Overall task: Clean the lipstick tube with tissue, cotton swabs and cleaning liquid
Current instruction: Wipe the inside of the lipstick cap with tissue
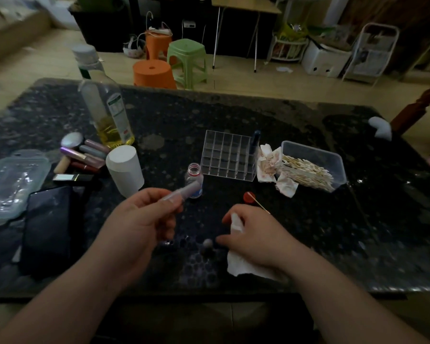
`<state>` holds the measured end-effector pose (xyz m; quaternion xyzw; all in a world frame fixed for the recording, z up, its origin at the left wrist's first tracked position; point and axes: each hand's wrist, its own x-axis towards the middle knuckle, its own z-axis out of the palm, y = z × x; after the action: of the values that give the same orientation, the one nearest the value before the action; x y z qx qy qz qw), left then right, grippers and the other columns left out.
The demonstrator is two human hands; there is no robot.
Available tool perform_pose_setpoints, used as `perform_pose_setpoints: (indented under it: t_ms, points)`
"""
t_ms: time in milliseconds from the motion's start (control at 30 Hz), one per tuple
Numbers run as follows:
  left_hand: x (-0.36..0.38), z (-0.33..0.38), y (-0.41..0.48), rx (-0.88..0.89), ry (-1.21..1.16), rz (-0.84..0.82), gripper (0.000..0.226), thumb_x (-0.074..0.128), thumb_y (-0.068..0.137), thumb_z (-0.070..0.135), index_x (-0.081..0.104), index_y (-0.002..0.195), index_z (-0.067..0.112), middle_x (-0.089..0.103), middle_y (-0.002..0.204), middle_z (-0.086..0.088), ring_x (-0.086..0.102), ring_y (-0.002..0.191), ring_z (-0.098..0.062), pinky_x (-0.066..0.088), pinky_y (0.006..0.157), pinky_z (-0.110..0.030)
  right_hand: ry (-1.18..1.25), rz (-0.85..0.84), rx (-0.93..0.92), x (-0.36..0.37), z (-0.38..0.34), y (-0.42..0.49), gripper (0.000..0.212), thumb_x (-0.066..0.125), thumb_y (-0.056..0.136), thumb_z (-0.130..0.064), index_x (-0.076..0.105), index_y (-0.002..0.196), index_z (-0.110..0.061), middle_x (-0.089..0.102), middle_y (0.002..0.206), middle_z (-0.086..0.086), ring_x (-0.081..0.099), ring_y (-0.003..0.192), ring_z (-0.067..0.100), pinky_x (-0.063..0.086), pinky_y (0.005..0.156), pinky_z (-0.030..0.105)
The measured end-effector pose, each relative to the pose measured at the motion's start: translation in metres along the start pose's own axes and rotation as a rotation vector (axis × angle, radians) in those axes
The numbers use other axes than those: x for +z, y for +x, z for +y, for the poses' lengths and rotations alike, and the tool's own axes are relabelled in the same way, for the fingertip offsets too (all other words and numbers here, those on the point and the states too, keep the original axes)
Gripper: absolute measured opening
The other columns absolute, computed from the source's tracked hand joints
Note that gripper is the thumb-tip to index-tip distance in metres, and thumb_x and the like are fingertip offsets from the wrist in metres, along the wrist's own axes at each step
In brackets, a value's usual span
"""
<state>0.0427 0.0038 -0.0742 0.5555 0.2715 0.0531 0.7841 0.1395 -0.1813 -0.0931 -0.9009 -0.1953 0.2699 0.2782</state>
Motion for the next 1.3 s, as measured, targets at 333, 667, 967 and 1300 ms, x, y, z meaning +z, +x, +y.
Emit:
perform_pose_setpoints:
  t_ms: [333,667,967,1300]
  points:
    - [-0.022,-0.008,-0.004,-0.109,0.05,-0.006,0.037,0.074,0.064,0.024,0.069,0.096,0.005,0.067,0.07,-0.004,0.052,0.06,-0.018,0.04,0.055,-0.031,-0.263,-0.08,-0.029,0.044,-0.02,0.016,0.012,0.069,0.087,-0.037,0.065,0.095,-0.031,0.063,0.097,-0.01,0.059,0.087,0.009,0.051,0.071,0.028]
    - [-0.02,-0.007,-0.002,-0.133,-0.087,-0.021,0.012,0.069,0.069,0.012,0.063,0.078,0.008,0.063,0.07,-0.01,0.048,0.057,-0.017,0.038,0.055,-0.033,0.398,-0.053,-0.027,0.02,-0.026,0.01,0.008,0.07,0.089,-0.027,0.073,0.096,-0.026,0.073,0.09,-0.007,0.069,0.084,0.007,0.057,0.071,0.028]
    - [-0.004,-0.002,-0.008,0.029,-0.094,-0.155,0.009,0.068,0.073,0.016,0.067,0.081,0.012,0.062,0.074,-0.009,0.048,0.055,-0.016,0.04,0.052,-0.03,1.146,-0.159,-0.099,-0.012,-0.015,-0.003,0.018,0.066,0.081,-0.012,0.072,0.097,-0.005,0.06,0.073,0.006,0.05,0.056,0.01,0.039,0.045,0.02]
    - [0.013,0.002,-0.011,0.179,0.375,-0.151,0.019,0.076,0.074,0.024,0.071,0.092,0.024,0.072,0.078,0.005,0.065,0.063,-0.006,0.051,0.053,-0.018,1.033,-0.017,-0.264,-0.016,-0.01,-0.02,0.016,0.064,0.085,-0.002,0.065,0.101,0.0,0.071,0.074,-0.001,0.068,0.066,0.005,0.052,0.058,0.017]
